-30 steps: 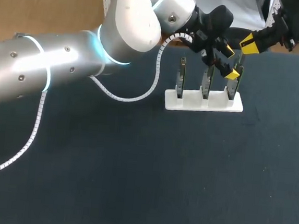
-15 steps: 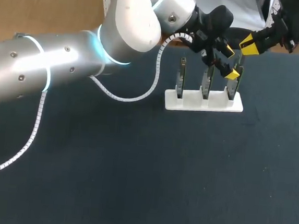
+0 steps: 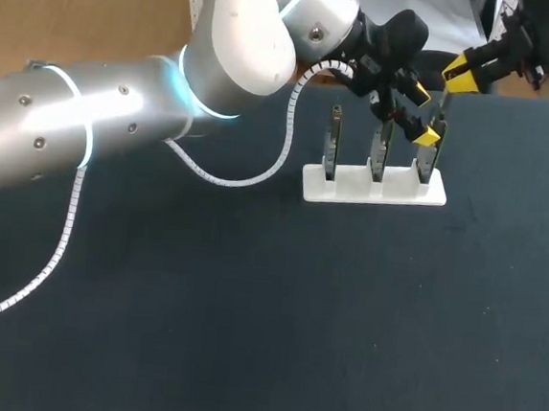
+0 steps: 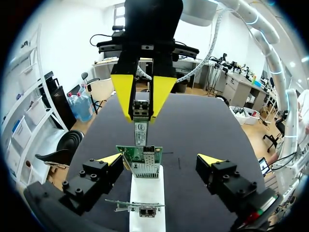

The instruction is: Pick up the optical module with the left hand, and insert it into the network port with the right hand.

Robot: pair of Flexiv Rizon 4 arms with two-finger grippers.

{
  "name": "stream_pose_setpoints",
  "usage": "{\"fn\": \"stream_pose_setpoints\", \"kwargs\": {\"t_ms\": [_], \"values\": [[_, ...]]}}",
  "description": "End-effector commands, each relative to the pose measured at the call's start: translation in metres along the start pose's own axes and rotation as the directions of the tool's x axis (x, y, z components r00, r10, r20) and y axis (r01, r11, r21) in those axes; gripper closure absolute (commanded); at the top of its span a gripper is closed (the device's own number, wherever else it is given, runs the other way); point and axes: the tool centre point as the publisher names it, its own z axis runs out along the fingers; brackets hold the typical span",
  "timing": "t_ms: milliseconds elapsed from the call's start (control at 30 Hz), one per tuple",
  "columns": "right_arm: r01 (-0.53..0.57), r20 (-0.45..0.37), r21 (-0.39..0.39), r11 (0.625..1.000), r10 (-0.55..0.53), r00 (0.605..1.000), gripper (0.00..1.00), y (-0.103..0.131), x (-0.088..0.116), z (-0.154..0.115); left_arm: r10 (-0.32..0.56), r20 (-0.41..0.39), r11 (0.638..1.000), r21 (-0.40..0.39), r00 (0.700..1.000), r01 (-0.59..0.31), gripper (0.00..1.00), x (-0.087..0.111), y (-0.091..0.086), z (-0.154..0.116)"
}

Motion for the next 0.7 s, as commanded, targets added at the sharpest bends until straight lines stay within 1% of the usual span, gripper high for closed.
{"fn": "stream_pose_setpoints", "kwargs": {"t_ms": [33, 300, 400, 700], "values": [[0.005, 0.002, -0.003, 1.000, -0.005, 1.000, 1.00, -0.0009, 0.0015, 0.0008, -0.002, -0.007, 1.000, 0.004, 1.000, 0.002, 0.00, -0.0017, 0.0026, 0.0009], [0.004, -0.008, -0.014, 1.000, -0.004, 1.000, 1.00, 0.0009, 0.0046, 0.0020, -0.002, -0.007, 1.000, 0.004, 1.000, 0.002, 0.00, -0.0017, 0.0026, 0.0009], [-0.010, 0.006, -0.018, 1.000, 0.010, 1.000, 1.00, 0.0023, 0.0062, 0.0030, -0.002, -0.007, 1.000, 0.004, 1.000, 0.002, 0.00, -0.0017, 0.0026, 0.0009], [-0.024, 0.002, -0.025, 0.999, 0.024, 1.000, 1.00, 0.0064, 0.0087, 0.0053, -0.002, -0.007, 1.000, 0.004, 1.000, 0.002, 0.00, -0.0017, 0.0026, 0.0009]]}}
